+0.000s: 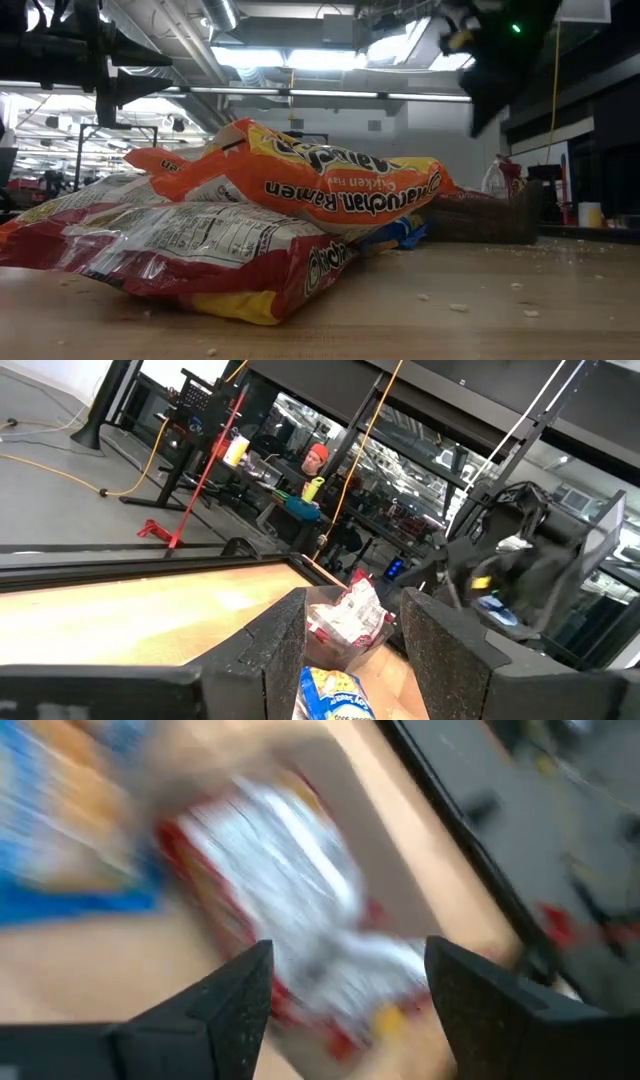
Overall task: Sort Maruchan noodles
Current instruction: Put the orange noodle pack into the right transparent bin
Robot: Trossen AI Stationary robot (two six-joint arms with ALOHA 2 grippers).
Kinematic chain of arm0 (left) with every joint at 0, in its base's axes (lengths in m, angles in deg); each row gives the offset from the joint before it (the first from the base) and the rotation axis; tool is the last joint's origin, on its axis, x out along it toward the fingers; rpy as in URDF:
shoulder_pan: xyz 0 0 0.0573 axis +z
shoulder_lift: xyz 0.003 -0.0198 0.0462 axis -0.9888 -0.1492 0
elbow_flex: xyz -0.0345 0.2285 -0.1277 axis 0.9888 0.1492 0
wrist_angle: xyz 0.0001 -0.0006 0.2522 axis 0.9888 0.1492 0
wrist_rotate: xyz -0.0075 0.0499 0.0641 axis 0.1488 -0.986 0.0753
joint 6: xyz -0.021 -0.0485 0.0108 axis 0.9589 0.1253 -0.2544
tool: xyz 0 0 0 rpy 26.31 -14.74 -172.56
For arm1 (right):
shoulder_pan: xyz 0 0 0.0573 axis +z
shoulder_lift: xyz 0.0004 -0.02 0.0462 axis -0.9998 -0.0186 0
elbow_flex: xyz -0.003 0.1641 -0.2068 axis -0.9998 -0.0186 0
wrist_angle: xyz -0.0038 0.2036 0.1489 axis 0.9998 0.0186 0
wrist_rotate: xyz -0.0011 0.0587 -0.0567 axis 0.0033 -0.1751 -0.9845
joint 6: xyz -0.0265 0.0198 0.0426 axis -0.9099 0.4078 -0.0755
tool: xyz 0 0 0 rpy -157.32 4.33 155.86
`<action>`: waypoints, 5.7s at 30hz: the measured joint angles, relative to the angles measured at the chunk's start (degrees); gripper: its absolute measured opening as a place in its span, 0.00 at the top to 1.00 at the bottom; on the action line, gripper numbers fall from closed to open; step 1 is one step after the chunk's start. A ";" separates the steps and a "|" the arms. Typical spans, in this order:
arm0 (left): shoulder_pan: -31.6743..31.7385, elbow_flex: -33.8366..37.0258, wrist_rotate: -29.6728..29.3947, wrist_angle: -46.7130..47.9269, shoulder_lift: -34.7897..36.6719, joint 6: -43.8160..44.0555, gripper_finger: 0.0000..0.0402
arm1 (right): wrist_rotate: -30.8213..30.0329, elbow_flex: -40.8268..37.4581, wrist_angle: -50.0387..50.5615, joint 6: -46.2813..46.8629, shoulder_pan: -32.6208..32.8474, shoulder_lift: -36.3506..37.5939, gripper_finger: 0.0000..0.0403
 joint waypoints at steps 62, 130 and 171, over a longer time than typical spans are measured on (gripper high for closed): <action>0.00 0.00 1.97 0.09 -0.01 0.31 0.61 | 28.02 0.12 -54.79 -14.24 16.02 -24.79 0.94; 0.02 0.02 -0.04 0.63 -0.02 0.25 0.61 | 18.22 13.17 14.43 79.46 64.95 -12.04 1.00; 0.01 0.02 -1.13 1.03 -0.02 -0.15 0.61 | 26.07 13.14 8.61 72.96 61.96 -15.75 0.84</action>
